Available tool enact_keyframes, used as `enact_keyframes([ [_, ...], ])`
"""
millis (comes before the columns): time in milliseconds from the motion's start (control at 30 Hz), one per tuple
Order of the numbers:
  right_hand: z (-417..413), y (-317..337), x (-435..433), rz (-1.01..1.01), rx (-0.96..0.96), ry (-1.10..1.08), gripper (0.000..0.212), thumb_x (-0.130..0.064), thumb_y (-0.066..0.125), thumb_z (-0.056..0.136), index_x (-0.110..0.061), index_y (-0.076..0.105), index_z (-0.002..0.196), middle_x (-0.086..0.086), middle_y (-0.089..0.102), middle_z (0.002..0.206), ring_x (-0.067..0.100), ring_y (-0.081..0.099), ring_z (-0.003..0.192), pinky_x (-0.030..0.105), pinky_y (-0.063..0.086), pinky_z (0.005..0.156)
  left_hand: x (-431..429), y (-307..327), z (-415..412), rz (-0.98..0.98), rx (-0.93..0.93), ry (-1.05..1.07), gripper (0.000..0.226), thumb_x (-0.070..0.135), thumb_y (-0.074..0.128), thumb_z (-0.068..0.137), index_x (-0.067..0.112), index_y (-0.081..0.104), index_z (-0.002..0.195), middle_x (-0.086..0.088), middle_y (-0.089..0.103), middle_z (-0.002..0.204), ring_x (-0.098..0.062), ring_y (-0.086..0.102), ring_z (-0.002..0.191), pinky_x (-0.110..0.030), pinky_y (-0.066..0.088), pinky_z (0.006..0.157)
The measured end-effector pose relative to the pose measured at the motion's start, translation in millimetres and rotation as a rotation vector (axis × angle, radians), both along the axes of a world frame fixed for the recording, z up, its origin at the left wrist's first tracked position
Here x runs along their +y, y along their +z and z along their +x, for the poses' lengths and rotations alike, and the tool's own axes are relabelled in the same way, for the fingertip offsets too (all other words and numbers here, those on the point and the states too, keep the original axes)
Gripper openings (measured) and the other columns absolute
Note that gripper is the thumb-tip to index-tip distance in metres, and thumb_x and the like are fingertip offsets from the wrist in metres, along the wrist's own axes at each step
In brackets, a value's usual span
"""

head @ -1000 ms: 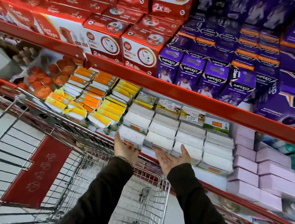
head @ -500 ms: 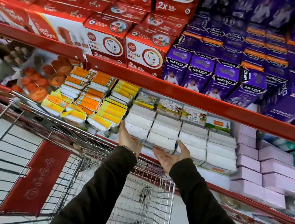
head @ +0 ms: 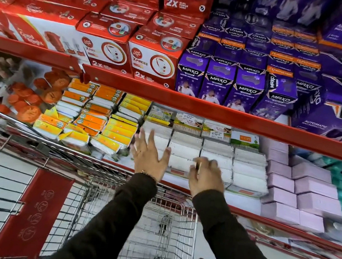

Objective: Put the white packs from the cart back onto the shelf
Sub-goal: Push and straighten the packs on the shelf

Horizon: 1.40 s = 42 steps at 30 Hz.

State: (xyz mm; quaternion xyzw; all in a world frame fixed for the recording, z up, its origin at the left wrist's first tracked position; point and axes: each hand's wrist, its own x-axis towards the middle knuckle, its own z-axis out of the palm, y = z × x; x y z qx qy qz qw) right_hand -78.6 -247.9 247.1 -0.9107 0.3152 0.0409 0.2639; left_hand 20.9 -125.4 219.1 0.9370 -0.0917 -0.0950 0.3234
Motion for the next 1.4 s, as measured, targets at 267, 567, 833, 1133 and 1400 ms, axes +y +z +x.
enact_keyframes([
  [267, -4.1, -50.3, -83.1, -0.331, 0.101, 0.143, 0.069, -0.047, 0.020, 0.100, -0.016, -0.006, 0.156, 0.006, -0.009, 0.164, 0.027, -0.014, 0.150, 0.050, -0.004, 0.123, -16.9, -31.0, 27.4, 0.385, -0.223, -0.448, 0.078, 0.057, 0.000, 0.091, 0.020, -0.001, 0.159, -0.005, -0.010, 0.167, -0.026, -0.011, 0.154, -0.046, -0.007, 0.124],
  [567, 8.8, -73.2, -76.2, -0.365, 0.131, 0.202, 0.079, -0.054, 0.004, 0.088, -0.014, 0.006, 0.156, 0.007, -0.002, 0.164, 0.032, -0.004, 0.152, 0.047, 0.002, 0.124, -40.5, -53.5, 17.4, 0.515, -0.349, -0.559, 0.069, 0.050, 0.009, 0.097, 0.020, 0.013, 0.159, -0.009, 0.022, 0.165, -0.028, 0.009, 0.155, -0.049, 0.000, 0.122],
  [833, 6.8, -68.9, -80.6, -0.360, 0.089, 0.260, 0.082, -0.057, 0.001, 0.087, -0.014, 0.007, 0.157, 0.005, 0.001, 0.165, 0.026, -0.005, 0.152, 0.045, -0.001, 0.124, -41.7, -53.8, 15.2, 0.514, -0.408, -0.540, 0.065, 0.050, 0.016, 0.098, 0.024, 0.001, 0.156, -0.008, 0.016, 0.166, -0.029, 0.009, 0.155, -0.050, 0.010, 0.126],
  [1133, -37.9, -66.6, -136.7, -0.362, 0.175, 0.085, 0.070, -0.048, 0.005, 0.096, -0.015, 0.006, 0.157, 0.006, 0.001, 0.165, 0.026, -0.009, 0.152, 0.049, -0.001, 0.124, -121.9, -51.9, -43.1, 0.404, -0.378, -0.629, 0.069, 0.050, 0.024, 0.100, 0.017, 0.015, 0.159, -0.009, 0.014, 0.167, -0.028, 0.008, 0.155, -0.045, -0.001, 0.123],
  [1400, -41.7, -73.0, -136.7, -0.408, 0.176, 0.100, 0.068, -0.047, 0.015, 0.099, -0.014, 0.002, 0.157, 0.007, -0.003, 0.165, 0.028, -0.006, 0.152, 0.049, 0.001, 0.124, -126.3, -56.0, -48.3, 0.426, -0.365, -0.630, 0.068, 0.046, 0.024, 0.100, 0.015, 0.013, 0.159, -0.010, 0.025, 0.164, -0.028, 0.013, 0.154, -0.045, 0.000, 0.124],
])
